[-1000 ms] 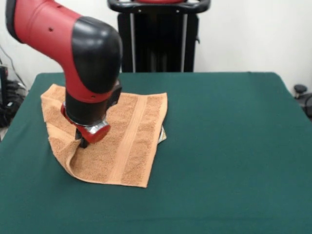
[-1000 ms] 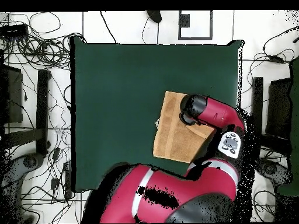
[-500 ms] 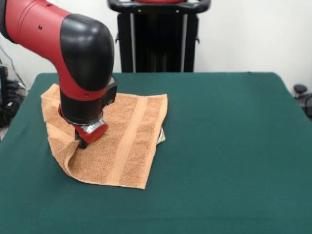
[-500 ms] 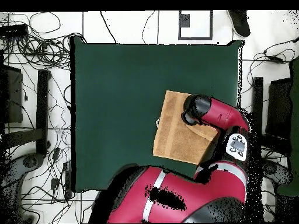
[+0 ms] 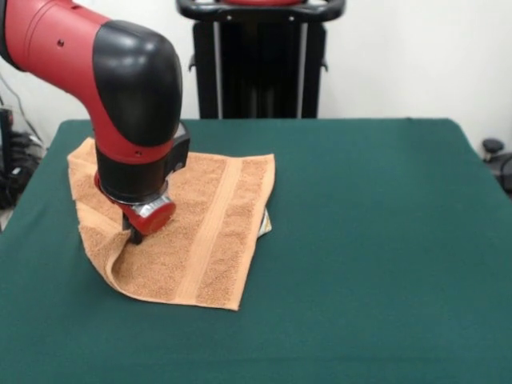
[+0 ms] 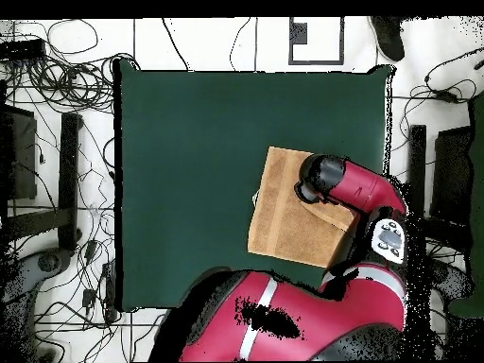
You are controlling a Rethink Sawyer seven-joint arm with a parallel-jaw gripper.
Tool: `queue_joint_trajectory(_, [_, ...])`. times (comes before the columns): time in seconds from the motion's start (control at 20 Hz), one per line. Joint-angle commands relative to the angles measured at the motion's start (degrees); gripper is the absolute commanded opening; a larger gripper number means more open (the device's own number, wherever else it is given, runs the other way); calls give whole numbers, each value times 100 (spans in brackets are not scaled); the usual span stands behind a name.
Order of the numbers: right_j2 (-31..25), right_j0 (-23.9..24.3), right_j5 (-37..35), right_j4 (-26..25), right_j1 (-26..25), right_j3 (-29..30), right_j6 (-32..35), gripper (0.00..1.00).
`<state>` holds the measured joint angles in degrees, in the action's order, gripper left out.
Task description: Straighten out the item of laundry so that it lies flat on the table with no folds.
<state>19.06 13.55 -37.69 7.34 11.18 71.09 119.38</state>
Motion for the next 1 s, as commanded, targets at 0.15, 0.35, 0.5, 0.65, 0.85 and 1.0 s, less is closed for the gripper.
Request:
queue_joint_trajectory(0.15, [-1424, -62, 668, -174, -363, 391, -108, 0])
queue_joint_trajectory(0.35, [-1595, 41, 564, -299, -380, 305, -287, 0])
queue_joint_trajectory(0.5, [-1697, 97, 521, -403, -371, 269, -348, 0])
queue_joint_trajectory(0.65, [-1778, 124, 478, -474, -365, 256, -357, 0])
queue_joint_trajectory(0.85, [-1907, 176, 432, -577, -367, 240, -360, 0])
queue_joint_trajectory(1.0, [-2024, 235, 365, -657, -394, 186, -473, 0])
